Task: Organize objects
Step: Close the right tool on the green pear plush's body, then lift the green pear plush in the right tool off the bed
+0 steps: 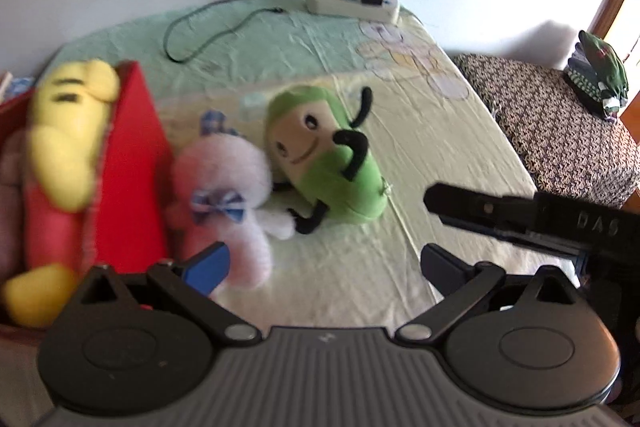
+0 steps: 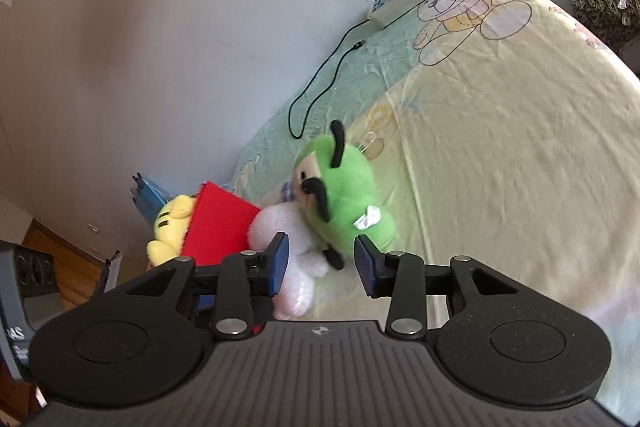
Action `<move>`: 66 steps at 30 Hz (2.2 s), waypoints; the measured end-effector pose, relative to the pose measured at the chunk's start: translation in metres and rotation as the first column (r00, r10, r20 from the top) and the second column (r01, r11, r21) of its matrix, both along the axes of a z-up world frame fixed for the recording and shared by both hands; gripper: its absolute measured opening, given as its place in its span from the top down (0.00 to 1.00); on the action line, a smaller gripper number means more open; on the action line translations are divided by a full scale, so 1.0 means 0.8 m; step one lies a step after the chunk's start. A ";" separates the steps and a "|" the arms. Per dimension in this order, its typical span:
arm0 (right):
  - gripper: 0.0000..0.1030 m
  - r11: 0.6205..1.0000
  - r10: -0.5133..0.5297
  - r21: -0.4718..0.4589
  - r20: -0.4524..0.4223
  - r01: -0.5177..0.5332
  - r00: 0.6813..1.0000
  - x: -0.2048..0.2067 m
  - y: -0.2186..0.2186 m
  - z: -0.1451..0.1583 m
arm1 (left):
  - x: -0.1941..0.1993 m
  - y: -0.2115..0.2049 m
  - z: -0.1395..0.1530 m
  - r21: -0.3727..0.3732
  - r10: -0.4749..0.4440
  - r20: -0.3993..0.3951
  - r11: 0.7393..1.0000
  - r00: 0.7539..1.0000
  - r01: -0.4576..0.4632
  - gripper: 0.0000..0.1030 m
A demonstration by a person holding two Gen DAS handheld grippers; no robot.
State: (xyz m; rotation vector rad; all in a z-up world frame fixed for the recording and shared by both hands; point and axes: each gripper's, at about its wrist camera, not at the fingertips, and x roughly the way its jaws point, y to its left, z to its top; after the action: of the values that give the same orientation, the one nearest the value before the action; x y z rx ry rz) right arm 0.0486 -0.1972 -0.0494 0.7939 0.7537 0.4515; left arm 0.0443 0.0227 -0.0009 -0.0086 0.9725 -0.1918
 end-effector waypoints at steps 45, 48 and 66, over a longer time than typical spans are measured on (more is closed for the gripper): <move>0.50 0.975 0.220 0.062 -0.163 -0.213 0.962 0.076 0.017 -0.041 | 0.071 -0.032 -0.067 -0.049 -0.120 -0.134 0.992 0.984 0.114 0.28; 0.50 0.972 0.235 0.073 -0.186 -0.225 0.954 0.055 0.013 -0.041 | 0.049 -0.032 -0.066 -0.074 -0.145 -0.151 0.988 0.978 0.135 0.28; 0.48 0.938 0.345 0.071 -0.252 -0.338 0.904 -0.038 0.043 -0.036 | -0.057 -0.014 -0.068 -0.097 -0.204 -0.191 0.977 0.960 0.189 0.28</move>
State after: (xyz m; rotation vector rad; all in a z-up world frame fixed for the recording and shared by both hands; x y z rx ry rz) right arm 0.0182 -0.1625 -0.0778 0.7544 1.1452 0.6812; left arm -0.0009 0.0115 -0.0554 -0.0027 1.1666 -0.4188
